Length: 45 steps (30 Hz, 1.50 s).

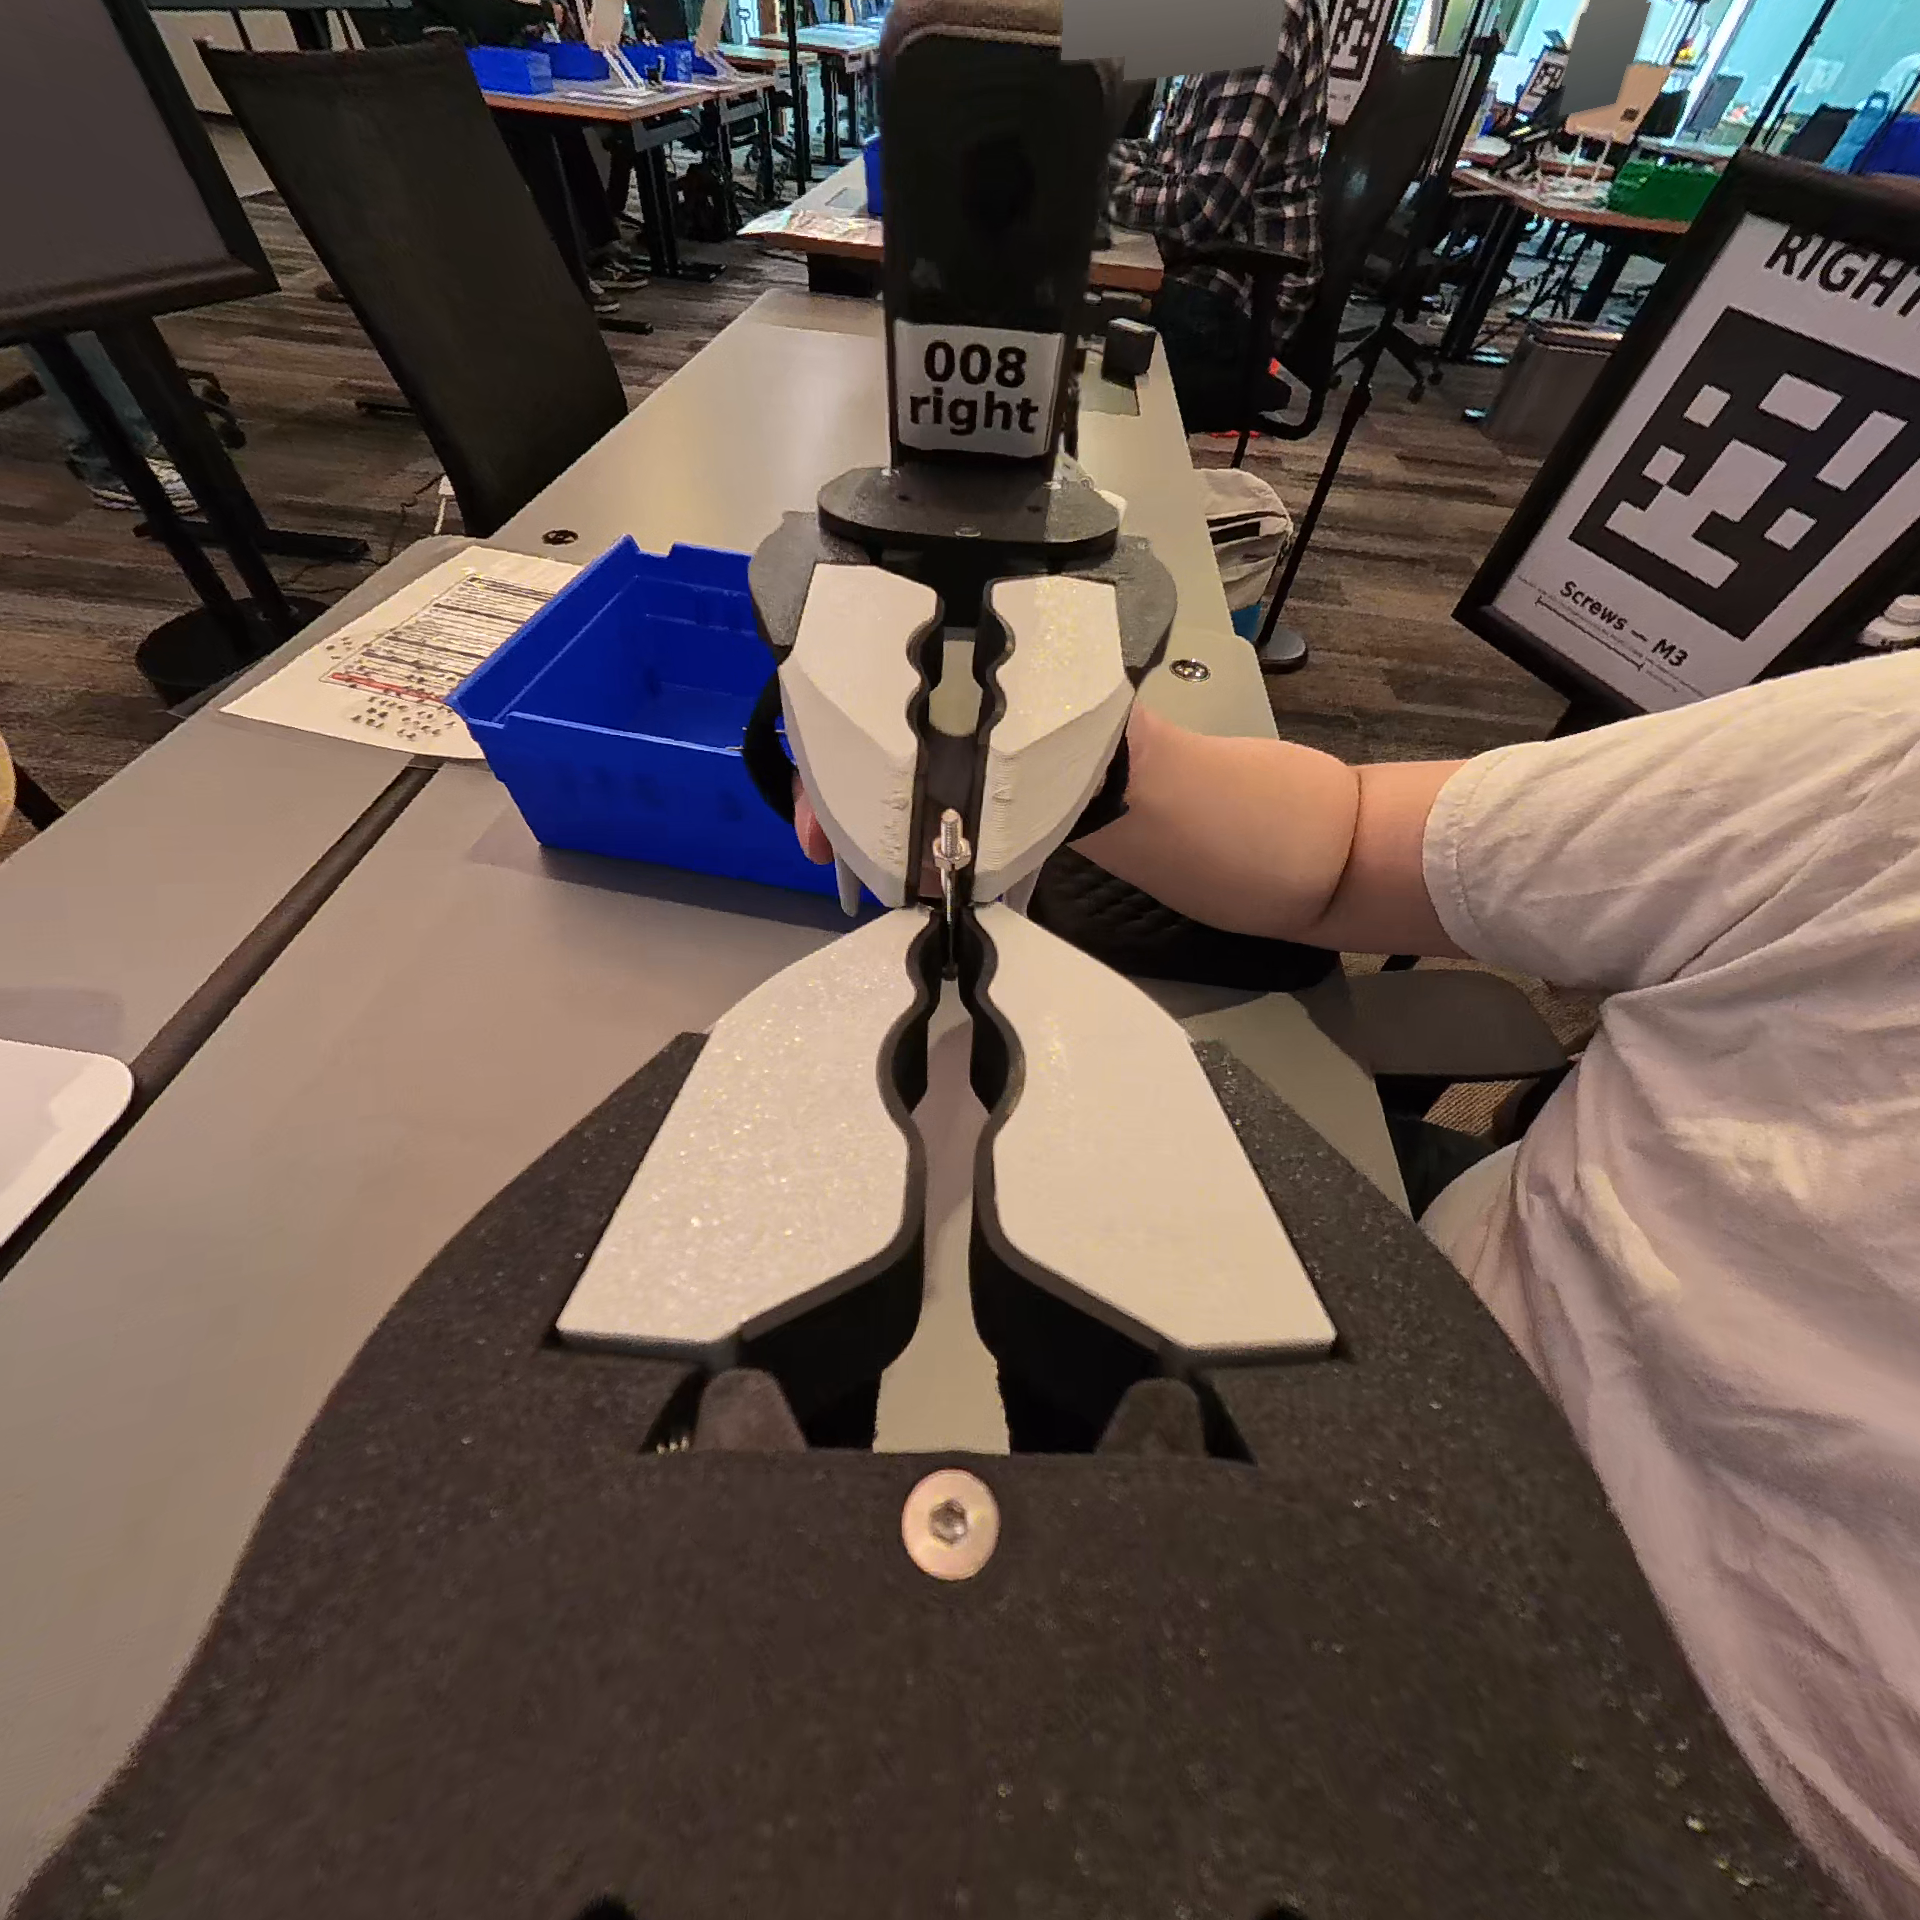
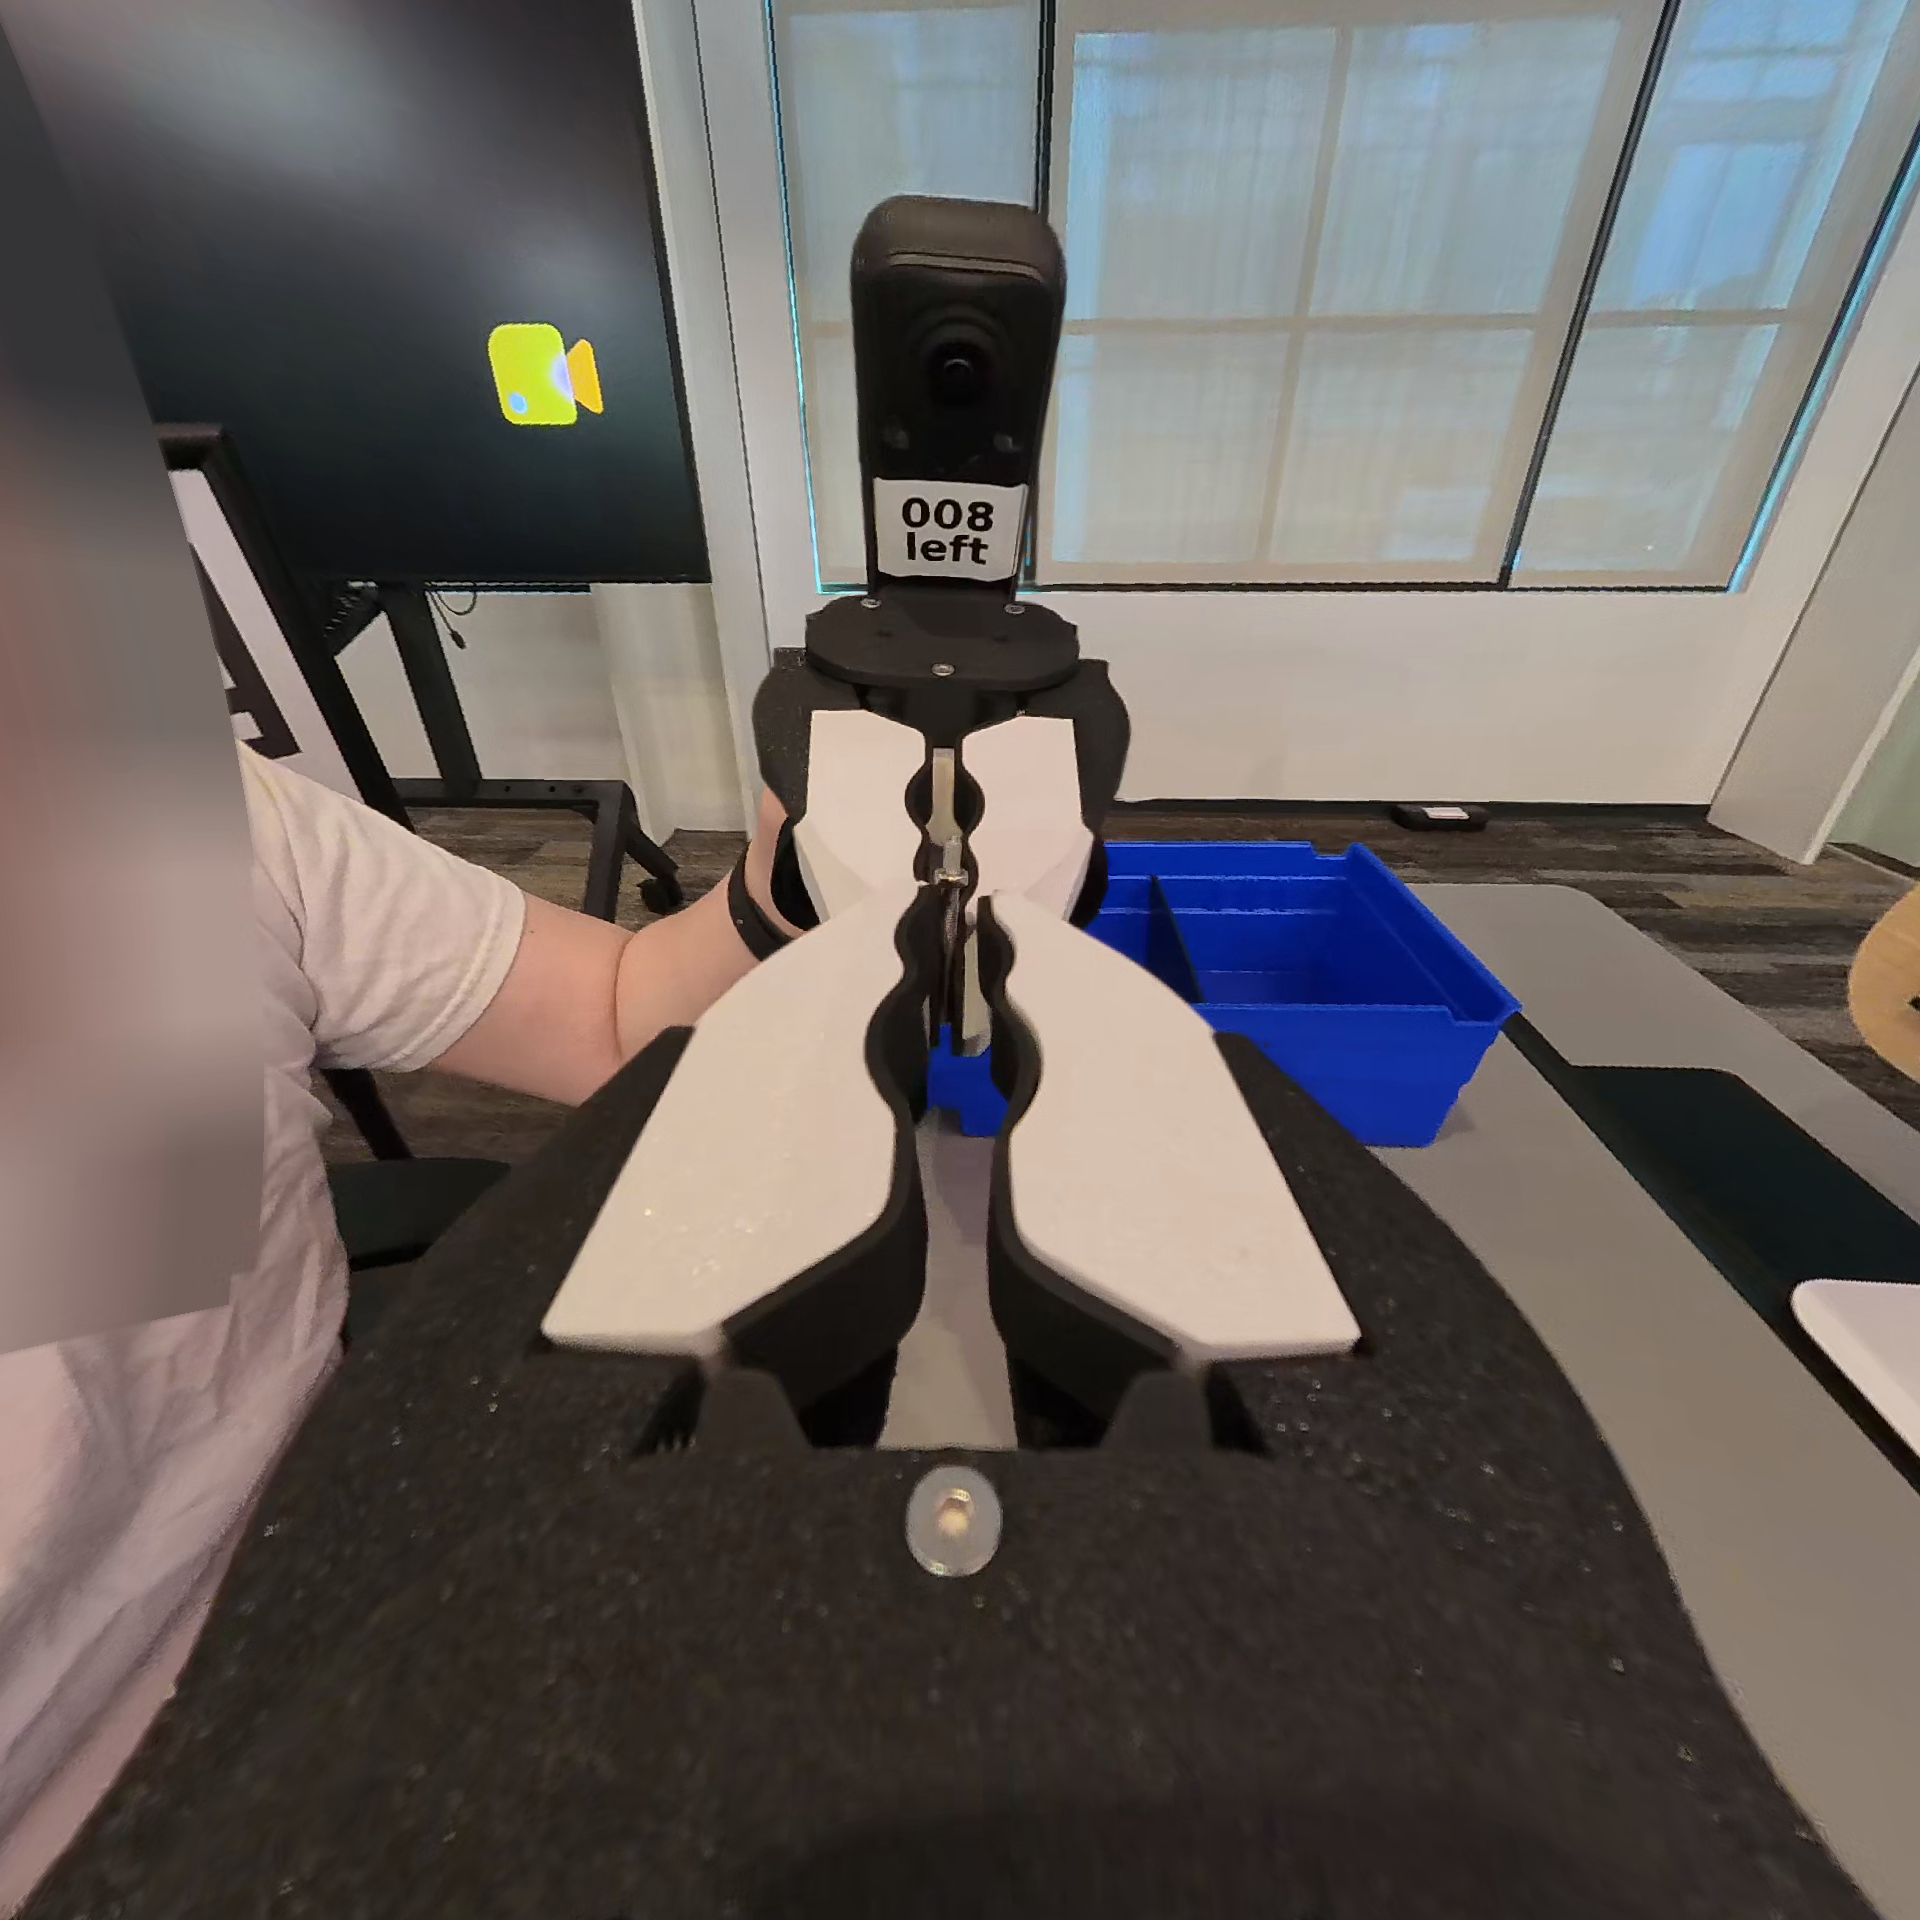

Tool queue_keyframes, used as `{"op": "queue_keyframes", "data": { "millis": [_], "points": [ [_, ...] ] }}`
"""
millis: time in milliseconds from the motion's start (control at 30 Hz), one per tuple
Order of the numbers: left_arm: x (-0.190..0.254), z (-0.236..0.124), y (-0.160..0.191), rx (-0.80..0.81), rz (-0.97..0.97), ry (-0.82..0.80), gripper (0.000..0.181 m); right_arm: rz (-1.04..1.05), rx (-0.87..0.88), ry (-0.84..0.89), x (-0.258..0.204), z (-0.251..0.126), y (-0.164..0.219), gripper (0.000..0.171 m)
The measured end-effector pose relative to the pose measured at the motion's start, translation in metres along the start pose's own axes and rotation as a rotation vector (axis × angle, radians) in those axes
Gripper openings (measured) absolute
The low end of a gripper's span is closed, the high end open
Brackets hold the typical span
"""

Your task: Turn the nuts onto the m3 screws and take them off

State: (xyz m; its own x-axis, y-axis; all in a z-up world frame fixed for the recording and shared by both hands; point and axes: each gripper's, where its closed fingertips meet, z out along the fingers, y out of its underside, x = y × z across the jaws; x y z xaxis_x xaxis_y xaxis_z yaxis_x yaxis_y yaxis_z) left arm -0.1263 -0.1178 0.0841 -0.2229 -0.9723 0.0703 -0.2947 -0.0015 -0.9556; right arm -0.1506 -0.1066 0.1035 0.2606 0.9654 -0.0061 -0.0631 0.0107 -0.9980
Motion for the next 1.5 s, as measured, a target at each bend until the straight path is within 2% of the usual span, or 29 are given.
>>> {"op": "queue_keyframes", "data": {
  "millis": [200,333,400,633,833,1000,1133,1233,1367,1433,1500],
  "points": [
    [0.002,0.001,0.004,-0.022,-0.003,0.010,0.004,-0.024,-0.017,-0.017,-0.002,0.000,0.003,0.003],
    [-0.005,0.000,0.004,-0.024,-0.028,-0.024,0.024,0.012,0.026,-0.012,0.003,-0.004,-0.002,0.003],
    [-0.012,0.001,0.010,-0.057,-0.024,-0.061,0.027,0.058,0.085,-0.038,0.002,-0.009,-0.011,0.002],
    [-0.001,0.012,0.003,0.018,-0.041,0.009,0.025,0.104,0.135,-0.072,0.002,-0.013,-0.017,0.003],
    [0.000,0.011,-0.005,0.085,-0.016,0.010,0.004,0.103,0.133,-0.073,0.002,-0.010,-0.015,0.003],
    [0.001,0.011,-0.002,0.061,-0.032,0.021,0.004,0.104,0.118,-0.076,0.002,-0.009,-0.012,0.003],
    [0.000,0.010,-0.001,0.053,-0.030,0.014,0.004,0.081,0.062,-0.068,0.001,-0.005,-0.006,0.018],
    [-0.001,0.009,-0.002,0.054,-0.026,0.004,0.004,0.079,0.048,-0.062,0.001,-0.002,-0.003,0.003],
    [-0.004,0.008,-0.003,0.063,-0.018,-0.024,0.004,0.094,0.070,-0.064,0.004,-0.004,-0.004,0.002],
    [-0.007,0.010,0.000,0.038,-0.020,-0.043,0.023,0.082,0.076,-0.065,0.004,-0.006,-0.006,0.003],
    [-0.008,0.010,0.004,0.007,-0.022,-0.052,0.029,0.047,0.052,-0.052,0.005,-0.011,-0.007,0.002]
  ]
}}
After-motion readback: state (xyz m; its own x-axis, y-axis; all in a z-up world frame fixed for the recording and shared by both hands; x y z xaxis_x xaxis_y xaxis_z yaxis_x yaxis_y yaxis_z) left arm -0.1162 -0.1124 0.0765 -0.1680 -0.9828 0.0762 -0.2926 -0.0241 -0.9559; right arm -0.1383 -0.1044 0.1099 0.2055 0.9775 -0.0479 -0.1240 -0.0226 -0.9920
